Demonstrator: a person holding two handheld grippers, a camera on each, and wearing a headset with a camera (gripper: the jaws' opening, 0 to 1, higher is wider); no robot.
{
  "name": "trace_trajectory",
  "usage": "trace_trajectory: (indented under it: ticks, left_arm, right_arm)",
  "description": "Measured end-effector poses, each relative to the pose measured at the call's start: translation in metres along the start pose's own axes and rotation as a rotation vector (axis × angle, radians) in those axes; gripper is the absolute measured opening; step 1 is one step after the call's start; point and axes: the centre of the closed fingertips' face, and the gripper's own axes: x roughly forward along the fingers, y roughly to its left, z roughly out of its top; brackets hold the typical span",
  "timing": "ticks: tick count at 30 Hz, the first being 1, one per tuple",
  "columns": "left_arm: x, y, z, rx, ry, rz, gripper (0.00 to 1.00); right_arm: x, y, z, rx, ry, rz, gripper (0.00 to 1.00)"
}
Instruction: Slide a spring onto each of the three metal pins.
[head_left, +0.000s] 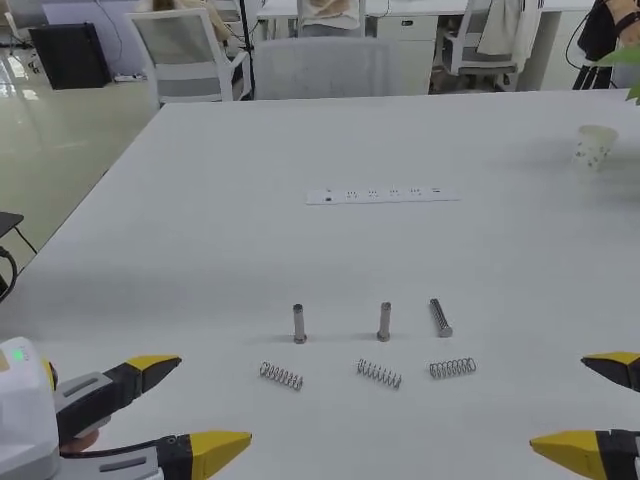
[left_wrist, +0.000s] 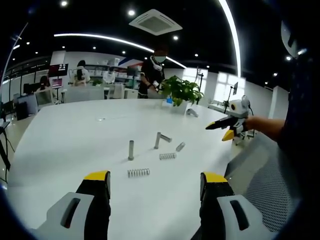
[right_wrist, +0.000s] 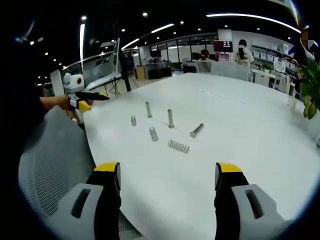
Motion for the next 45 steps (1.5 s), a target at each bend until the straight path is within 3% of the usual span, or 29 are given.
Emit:
trace_trajectory:
  ticks: [22, 31, 35, 45]
  left_arm:
    - [-0.004, -0.007, 0.007, 0.015, -0.015, -0.002, 0.68]
    - [-0.006, -0.015, 0.013, 0.031, -0.026, -0.004, 0.68]
    - [-0.007, -0.019, 0.014, 0.065, -0.013, -0.006, 0.68]
    - [-0.013, -0.024, 0.026, 0.092, -0.034, 0.001, 0.68]
  right_arm:
    - [-0.002, -0.002, 0.003, -0.006, 0.003, -0.010, 0.75]
    - [0.008, -0.013, 0.018, -0.032, 0.005, -0.017, 0.74]
    - [0.015, -0.023, 0.031, -0.054, 0.008, -0.032, 0.74]
    - [0.040, -0.043, 0.060, -0.108, 0.022, -0.041, 0.71]
